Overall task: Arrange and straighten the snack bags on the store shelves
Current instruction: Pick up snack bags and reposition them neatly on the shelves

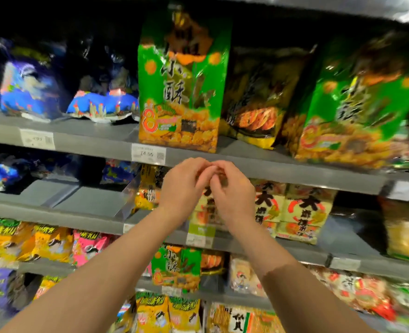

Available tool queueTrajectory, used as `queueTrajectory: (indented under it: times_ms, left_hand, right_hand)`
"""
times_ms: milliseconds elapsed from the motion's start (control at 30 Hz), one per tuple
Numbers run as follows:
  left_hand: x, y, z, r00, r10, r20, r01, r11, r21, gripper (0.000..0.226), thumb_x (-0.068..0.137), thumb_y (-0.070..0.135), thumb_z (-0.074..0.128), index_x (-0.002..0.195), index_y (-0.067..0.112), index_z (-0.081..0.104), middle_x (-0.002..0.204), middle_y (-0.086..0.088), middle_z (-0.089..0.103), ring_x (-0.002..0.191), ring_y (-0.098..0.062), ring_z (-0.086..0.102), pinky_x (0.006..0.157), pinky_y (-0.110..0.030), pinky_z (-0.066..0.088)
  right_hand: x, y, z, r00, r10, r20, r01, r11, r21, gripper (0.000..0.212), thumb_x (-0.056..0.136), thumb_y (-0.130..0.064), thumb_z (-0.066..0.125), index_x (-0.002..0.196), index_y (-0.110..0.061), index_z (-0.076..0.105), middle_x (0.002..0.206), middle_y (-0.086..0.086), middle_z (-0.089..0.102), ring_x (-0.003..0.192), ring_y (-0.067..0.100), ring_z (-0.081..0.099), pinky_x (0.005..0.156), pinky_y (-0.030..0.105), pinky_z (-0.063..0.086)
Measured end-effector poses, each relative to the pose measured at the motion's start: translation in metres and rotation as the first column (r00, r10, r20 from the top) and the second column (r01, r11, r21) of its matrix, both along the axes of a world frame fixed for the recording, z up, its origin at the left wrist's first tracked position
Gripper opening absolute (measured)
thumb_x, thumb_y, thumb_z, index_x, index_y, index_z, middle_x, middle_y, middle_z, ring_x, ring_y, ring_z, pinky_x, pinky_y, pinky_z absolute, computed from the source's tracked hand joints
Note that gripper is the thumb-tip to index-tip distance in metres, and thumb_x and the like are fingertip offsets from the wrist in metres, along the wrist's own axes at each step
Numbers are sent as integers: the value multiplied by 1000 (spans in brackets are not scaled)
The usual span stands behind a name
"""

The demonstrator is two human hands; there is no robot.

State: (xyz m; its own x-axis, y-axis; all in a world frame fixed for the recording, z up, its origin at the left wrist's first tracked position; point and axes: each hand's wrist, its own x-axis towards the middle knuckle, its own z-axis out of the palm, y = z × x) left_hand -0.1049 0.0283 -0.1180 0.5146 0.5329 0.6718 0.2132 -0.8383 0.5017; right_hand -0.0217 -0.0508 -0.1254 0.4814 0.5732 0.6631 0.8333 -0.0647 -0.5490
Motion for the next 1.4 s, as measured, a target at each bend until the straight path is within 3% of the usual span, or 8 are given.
queueTrajectory:
  times_ms: [133, 233, 433, 667, 833, 1000, 1233, 1400]
  left_hand:
    - [29, -6, 34, 999, -25, 33, 23, 997, 70, 36, 91, 41, 38, 94, 16, 64, 87, 0, 65, 80, -16, 59, 65, -26, 40]
    - [51, -4, 53, 999, -31, 33, 28, 997, 68, 36, 93, 41, 41, 104, 14, 61, 95, -3, 65, 86, -18, 60, 71, -34, 47]
    - [89, 10, 58, 998, -32, -50, 35, 997, 69, 44, 94, 41, 42, 128, 15, 48, 121, -3, 59, 109, -18, 56, 82, -30, 44]
    - [121, 15, 54, 997, -51, -53, 52, 998, 18, 51, 94, 43, 42, 139, 19, 35, 135, -2, 50, 120, -17, 49, 91, -30, 42]
    - [125, 17, 47, 997, -60, -37, 61, 998, 26, 61, 91, 43, 47, 143, 18, 28, 143, -3, 41, 126, -18, 43, 95, -31, 39]
    - [126, 20, 46, 997, -82, 4, 82, 997, 11, 66, 90, 42, 51, 145, 18, 24, 145, -2, 37, 130, -14, 37, 99, -23, 32]
    - [123, 22, 45, 993, -116, 28, 115, 993, 29, 69, 89, 44, 49, 146, 19, 20, 148, 2, 32, 134, -10, 29, 100, -15, 22]
    - [121, 24, 43, 991, -128, 26, 128, 992, 18, 70, 87, 48, 46, 146, 21, 19, 149, 1, 29, 136, -11, 26, 107, -21, 22]
  right_hand:
    - [27, -14, 35, 996, -87, -1, 87, 996, 33, 19, 94, -27, 49, 107, -19, 61, 100, -4, 65, 94, 17, 60, 72, 31, 43]
    - [52, -15, 59, 981, -193, -7, 193, 981, -37, 30, 94, -33, 49, 121, -19, 52, 117, -1, 59, 106, 18, 55, 80, 31, 43]
    - [92, 2, 68, 948, -314, -54, 290, 922, -256, 60, 92, -46, 49, 141, -18, 29, 147, 8, 33, 126, 29, 44, 95, 40, 47]
    - [122, 16, 77, 917, -320, -237, 207, 891, -405, 67, 92, -45, 48, 144, -16, 16, 146, 16, 29, 124, 35, 44, 93, 41, 42]
    - [137, 27, 88, 828, -223, -515, 114, 965, -234, 97, 81, -48, 64, 146, -14, 1, 148, 17, 26, 129, 36, 38, 102, 44, 36]
    - [143, 43, 88, 796, -251, -551, 196, 968, -158, 118, 69, -50, 75, 147, -19, -9, 140, 19, 40, 126, 37, 42, 102, 51, 38]
    - [143, 51, 87, 753, -189, -630, 229, 973, -18, 101, 76, -29, 76, 148, -9, 7, 139, 15, 43, 127, 30, 45, 97, 36, 42]
    - [131, 45, 84, 811, -86, -578, 239, 952, 193, 83, 77, -20, 75, 143, -14, 26, 135, 7, 45, 122, 21, 48, 93, 27, 42]
